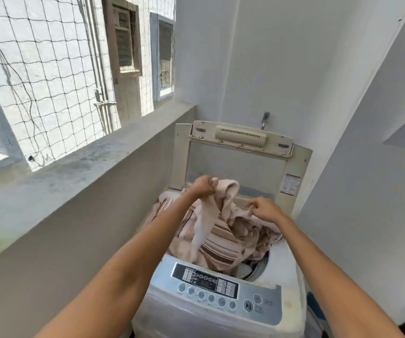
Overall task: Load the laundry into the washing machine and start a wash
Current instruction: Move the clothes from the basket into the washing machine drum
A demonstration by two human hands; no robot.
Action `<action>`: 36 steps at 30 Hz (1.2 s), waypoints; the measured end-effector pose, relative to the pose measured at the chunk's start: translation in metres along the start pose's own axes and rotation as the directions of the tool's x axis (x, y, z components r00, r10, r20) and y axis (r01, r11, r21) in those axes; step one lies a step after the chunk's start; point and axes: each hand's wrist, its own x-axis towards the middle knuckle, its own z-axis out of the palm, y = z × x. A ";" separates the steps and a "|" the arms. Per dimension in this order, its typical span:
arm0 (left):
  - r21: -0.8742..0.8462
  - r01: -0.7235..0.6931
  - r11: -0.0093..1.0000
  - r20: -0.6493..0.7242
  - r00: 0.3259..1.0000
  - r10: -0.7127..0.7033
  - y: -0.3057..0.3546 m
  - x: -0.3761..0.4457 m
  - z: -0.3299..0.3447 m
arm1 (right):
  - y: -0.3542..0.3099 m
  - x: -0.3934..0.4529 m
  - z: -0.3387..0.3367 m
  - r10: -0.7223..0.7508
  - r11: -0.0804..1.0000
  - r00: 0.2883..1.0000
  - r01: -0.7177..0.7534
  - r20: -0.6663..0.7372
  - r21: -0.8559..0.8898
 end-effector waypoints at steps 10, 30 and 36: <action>-0.731 -0.030 0.682 0.217 0.937 0.274 -0.009 -0.011 -0.003 | -0.028 0.009 0.039 -0.066 0.874 0.986 0.131 -0.153 0.469; -0.670 -0.040 0.742 -0.204 0.970 -0.133 -0.074 0.024 0.029 | 0.014 0.002 0.111 0.317 0.736 0.945 -0.302 0.086 0.605; -0.897 -0.170 0.409 -0.265 0.946 -0.188 -0.011 0.050 -0.009 | -0.064 0.022 0.102 0.200 -0.030 0.975 -0.092 0.096 0.995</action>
